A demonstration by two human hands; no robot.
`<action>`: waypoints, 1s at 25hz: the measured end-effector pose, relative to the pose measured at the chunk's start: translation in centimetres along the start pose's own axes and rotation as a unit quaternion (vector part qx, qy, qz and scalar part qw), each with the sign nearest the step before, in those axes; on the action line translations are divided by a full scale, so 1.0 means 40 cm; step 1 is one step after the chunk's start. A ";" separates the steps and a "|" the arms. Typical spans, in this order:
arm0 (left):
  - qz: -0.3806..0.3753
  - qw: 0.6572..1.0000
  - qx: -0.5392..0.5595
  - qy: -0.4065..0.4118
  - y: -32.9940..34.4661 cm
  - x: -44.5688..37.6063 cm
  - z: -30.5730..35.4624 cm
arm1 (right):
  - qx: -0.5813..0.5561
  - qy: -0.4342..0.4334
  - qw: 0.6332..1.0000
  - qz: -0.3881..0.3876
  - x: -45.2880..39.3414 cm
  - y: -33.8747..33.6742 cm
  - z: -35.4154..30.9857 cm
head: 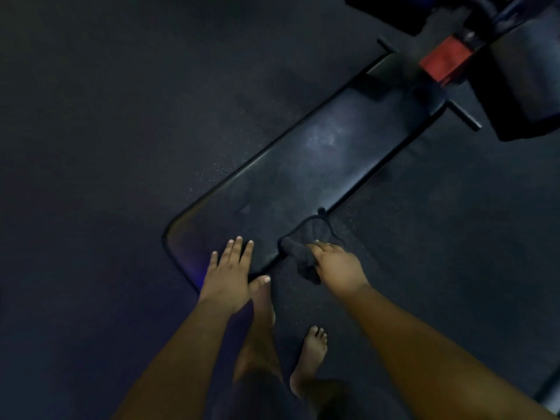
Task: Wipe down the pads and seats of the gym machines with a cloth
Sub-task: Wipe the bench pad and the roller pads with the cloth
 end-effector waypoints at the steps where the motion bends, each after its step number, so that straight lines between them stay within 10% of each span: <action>1: 0.000 1.000 0.014 0.005 -0.042 0.051 0.050 | -0.010 0.027 1.000 0.000 0.062 -0.044 0.016; 12: 0.042 0.986 -0.071 0.144 -0.391 0.418 0.469 | -0.140 0.178 0.966 0.125 0.601 -0.423 0.137; 25: 0.063 0.944 -0.150 0.286 -0.708 0.135 0.692 | -0.192 0.313 0.909 0.196 0.563 -0.636 0.333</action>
Point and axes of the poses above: each hand's wrist, its own x-axis away from the middle knuckle, its own y-axis out of the palm, z = x × y, the point moved 3 cm from there along -x, towards the middle knuckle, and after that the axes turned 6 degrees about z, right-handed, at the moved point
